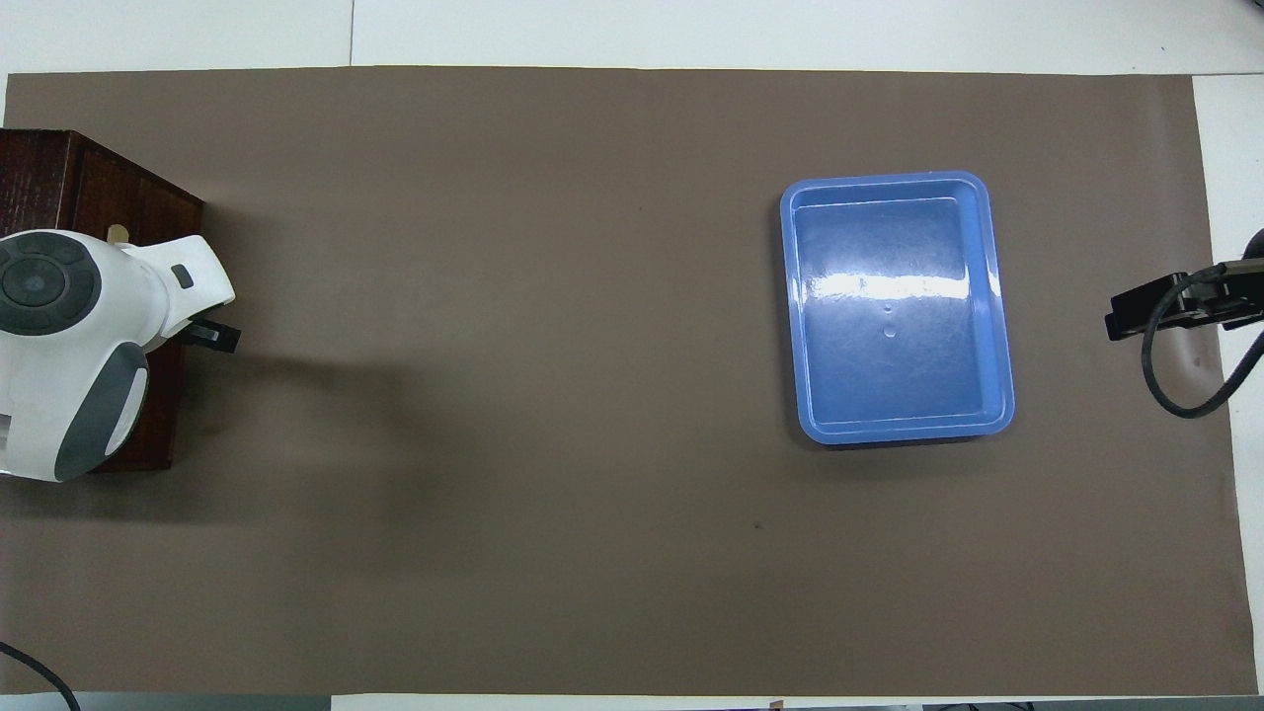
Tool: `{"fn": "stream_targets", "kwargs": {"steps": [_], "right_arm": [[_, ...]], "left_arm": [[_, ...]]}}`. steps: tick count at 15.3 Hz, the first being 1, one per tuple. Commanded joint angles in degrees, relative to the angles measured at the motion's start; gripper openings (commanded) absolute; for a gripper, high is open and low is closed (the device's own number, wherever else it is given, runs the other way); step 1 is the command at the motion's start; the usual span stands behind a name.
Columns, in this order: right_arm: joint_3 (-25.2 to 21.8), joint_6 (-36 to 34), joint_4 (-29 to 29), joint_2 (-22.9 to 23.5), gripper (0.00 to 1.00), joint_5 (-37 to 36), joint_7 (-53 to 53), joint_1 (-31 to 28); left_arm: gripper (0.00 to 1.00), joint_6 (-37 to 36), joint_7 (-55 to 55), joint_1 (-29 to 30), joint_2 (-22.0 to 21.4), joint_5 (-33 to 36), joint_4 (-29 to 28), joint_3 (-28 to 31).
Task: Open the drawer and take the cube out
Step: 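Pull the drawer open toward the robot with the left gripper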
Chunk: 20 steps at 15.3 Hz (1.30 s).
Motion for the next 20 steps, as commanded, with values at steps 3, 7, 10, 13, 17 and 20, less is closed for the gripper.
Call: {"fn": "stream_targets", "kwargs": {"steps": [3,7,10,13,17,20], "right_arm": [[0.53,0.80,-0.87,-0.78,1.00,0.82,0.80,-0.94],[0.53,0.97,-0.78,-0.69,1.00,0.82,0.98,-0.85],[0.53,1.23,-0.78,-0.69,1.00,0.82,0.97,-1.03],[0.62,1.76,-0.78,-0.69,1.00,0.82,0.98,-0.85],[0.53,1.41,-1.05,-0.87,1.00,0.82,0.89,-1.03],[0.53,1.50,-1.04,-0.78,1.00,0.82,0.80,-1.47]], "left_arm": [[1.00,2.72,-15.52,-7.25,0.58,0.68,-0.89,-0.49],[1.00,0.00,-23.56,-15.09,1.12,-9.31,2.09,-0.49],[1.00,-1.94,-28.64,-19.23,2.26,-12.59,4.91,-0.40],[1.00,-3.78,-29.98,-20.38,2.26,-12.59,5.44,-0.49],[1.00,-13.85,-30.25,-19.77,4.88,-16.17,14.71,-0.40],[1.00,-30.21,-30.86,-16.71,9.63,-21.55,31.85,0.04]]}}
